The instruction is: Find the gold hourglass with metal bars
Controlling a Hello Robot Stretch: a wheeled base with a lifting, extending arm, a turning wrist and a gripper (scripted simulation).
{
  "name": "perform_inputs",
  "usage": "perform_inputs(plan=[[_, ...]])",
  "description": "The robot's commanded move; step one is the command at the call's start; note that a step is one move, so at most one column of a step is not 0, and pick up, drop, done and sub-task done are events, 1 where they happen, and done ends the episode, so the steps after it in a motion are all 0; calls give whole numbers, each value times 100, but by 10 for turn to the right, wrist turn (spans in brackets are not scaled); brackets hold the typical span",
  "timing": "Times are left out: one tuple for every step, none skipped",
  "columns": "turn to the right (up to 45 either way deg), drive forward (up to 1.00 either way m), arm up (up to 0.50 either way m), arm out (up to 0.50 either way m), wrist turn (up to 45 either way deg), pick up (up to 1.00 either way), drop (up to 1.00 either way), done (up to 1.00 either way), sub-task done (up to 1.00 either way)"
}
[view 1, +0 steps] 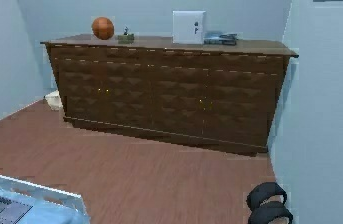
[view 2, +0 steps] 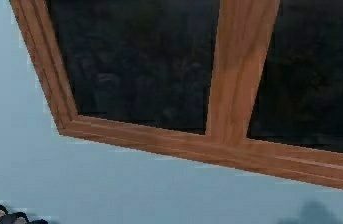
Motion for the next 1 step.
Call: perform_inputs(plan=[[0,95,0,0,0,0,0,0,0]])
